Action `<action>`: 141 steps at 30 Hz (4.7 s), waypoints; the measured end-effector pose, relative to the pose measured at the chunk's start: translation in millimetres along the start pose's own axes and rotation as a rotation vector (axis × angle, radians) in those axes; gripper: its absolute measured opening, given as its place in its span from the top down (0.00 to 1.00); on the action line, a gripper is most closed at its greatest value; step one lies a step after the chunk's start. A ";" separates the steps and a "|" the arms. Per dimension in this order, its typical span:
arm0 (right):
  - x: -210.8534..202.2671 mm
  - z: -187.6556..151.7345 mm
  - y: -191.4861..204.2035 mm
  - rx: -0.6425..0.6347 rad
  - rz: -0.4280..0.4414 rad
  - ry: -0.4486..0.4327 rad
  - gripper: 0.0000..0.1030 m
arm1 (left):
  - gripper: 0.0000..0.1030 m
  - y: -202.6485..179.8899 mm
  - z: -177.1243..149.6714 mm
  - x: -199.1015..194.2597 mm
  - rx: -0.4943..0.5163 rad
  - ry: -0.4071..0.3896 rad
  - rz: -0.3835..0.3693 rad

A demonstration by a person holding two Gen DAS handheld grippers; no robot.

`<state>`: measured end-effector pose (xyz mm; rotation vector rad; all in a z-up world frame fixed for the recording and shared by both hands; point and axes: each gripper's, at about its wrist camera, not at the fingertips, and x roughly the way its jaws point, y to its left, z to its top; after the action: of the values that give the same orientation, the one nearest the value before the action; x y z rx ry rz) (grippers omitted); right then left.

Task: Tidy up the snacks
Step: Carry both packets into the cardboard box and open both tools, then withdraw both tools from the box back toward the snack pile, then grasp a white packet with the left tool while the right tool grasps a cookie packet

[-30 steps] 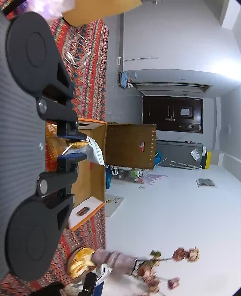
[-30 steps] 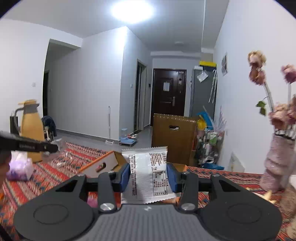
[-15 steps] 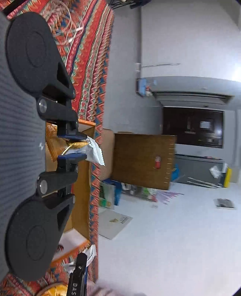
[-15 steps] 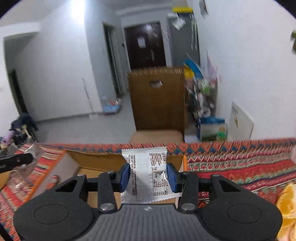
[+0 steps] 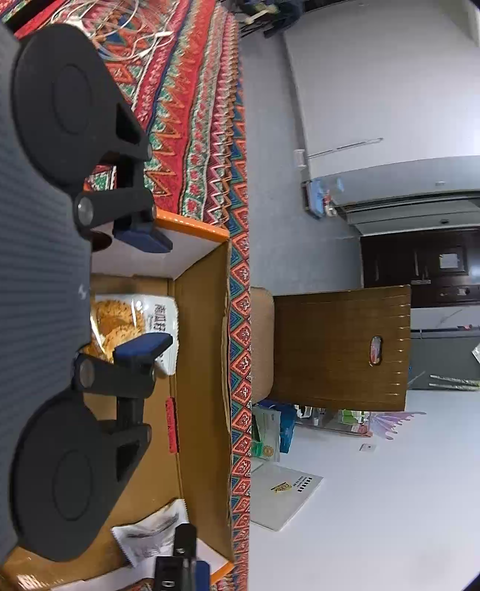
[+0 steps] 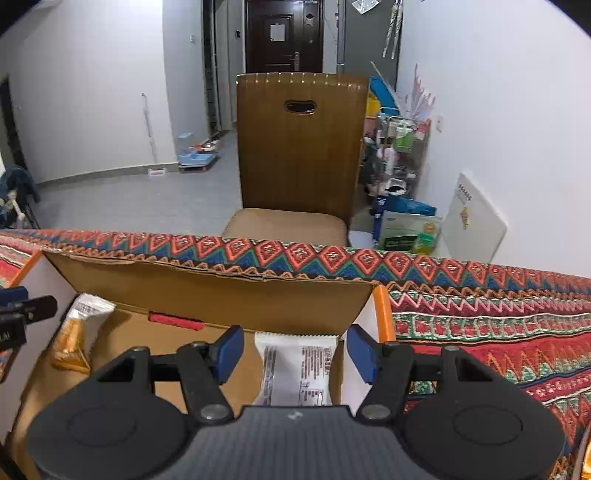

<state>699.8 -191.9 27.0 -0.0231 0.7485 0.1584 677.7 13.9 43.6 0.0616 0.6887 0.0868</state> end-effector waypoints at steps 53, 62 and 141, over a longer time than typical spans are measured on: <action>-452.0 -364.9 38.6 -0.207 -0.036 -0.492 0.00 | 0.00 18.8 -337.2 -472.2 0.048 -0.444 -0.173; -429.3 -439.9 53.8 -0.077 -0.030 -0.430 0.00 | 0.00 16.2 -396.3 -458.3 0.053 -0.396 -0.206; -392.0 -393.4 52.9 0.042 0.110 -0.247 0.65 | 0.59 8.6 -323.5 -410.9 -0.038 -0.162 -0.282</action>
<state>143.1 -223.1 6.8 0.0767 0.5063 0.2451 155.3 -9.7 54.7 -0.0649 0.5278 -0.1743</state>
